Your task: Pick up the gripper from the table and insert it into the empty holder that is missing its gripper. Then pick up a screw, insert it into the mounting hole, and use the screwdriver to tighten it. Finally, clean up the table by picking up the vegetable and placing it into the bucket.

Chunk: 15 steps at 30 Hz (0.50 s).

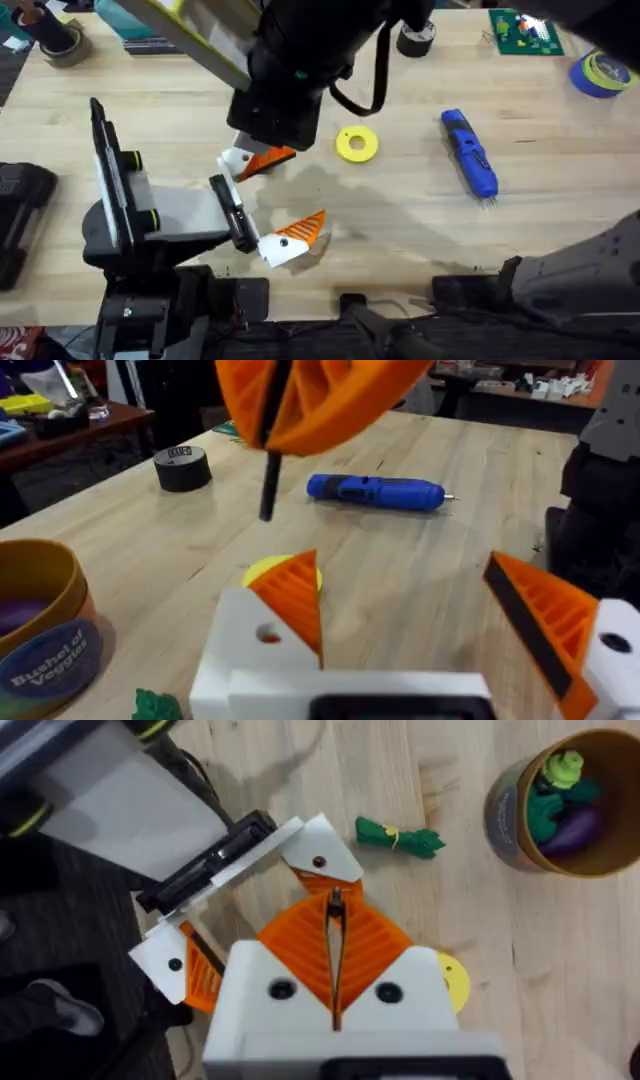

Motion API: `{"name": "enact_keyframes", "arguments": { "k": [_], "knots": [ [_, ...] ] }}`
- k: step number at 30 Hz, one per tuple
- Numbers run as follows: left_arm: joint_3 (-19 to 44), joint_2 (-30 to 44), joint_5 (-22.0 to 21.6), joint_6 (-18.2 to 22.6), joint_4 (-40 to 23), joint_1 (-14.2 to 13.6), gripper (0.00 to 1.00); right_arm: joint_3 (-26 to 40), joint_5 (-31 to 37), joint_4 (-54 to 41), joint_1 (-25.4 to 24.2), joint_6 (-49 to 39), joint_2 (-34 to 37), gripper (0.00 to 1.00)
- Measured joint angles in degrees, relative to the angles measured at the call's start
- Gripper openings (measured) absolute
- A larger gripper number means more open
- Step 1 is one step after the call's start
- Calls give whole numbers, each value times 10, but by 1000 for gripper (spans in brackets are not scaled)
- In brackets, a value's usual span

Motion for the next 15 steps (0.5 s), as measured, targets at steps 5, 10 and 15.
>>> {"name": "enact_keyframes", "arguments": {
  "k": [5,10,15],
  "knots": [
    [0,0,0,0,0,0,985,0,0,0,3,0,0,6],
    [0,0,0,0,0,0,985,0,0,0,6,0,3,6],
    [0,0,0,0,0,0,985,0,0,0,6,0,12,6]
  ]
}}
